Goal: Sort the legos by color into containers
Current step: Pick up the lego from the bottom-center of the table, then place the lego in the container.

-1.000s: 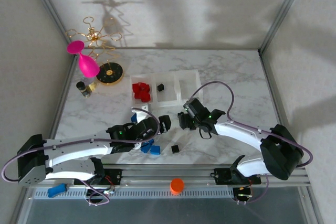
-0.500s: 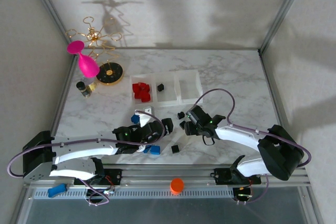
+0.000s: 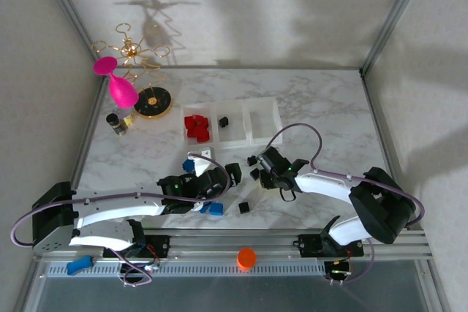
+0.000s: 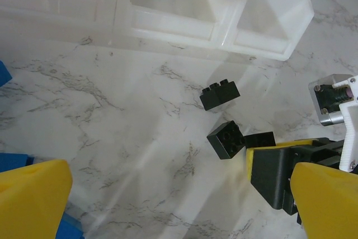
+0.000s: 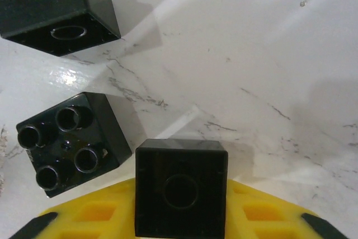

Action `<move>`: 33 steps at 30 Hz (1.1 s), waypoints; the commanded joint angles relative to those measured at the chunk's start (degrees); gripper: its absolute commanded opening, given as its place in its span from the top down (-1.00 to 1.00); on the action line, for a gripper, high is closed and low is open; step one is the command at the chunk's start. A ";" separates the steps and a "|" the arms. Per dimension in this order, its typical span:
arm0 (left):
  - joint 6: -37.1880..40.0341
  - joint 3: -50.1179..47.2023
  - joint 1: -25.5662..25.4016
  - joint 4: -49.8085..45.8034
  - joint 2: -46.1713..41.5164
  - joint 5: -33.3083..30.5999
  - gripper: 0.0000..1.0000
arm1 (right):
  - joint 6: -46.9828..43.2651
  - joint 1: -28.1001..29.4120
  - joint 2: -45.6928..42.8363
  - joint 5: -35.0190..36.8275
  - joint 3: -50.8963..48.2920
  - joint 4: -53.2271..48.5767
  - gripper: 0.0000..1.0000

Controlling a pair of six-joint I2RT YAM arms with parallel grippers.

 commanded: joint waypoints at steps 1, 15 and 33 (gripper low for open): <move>-2.09 1.24 -0.38 -1.53 -0.36 -3.05 -0.99 | -0.51 -0.40 -0.36 0.22 1.91 -0.56 0.42; -2.37 3.77 3.25 -7.35 -8.94 -6.79 -0.99 | -4.02 -0.46 -1.91 2.92 14.98 -5.33 0.46; 4.37 1.50 16.98 -10.51 -17.26 -1.73 -0.99 | -11.58 -3.86 25.62 5.47 42.03 2.64 0.46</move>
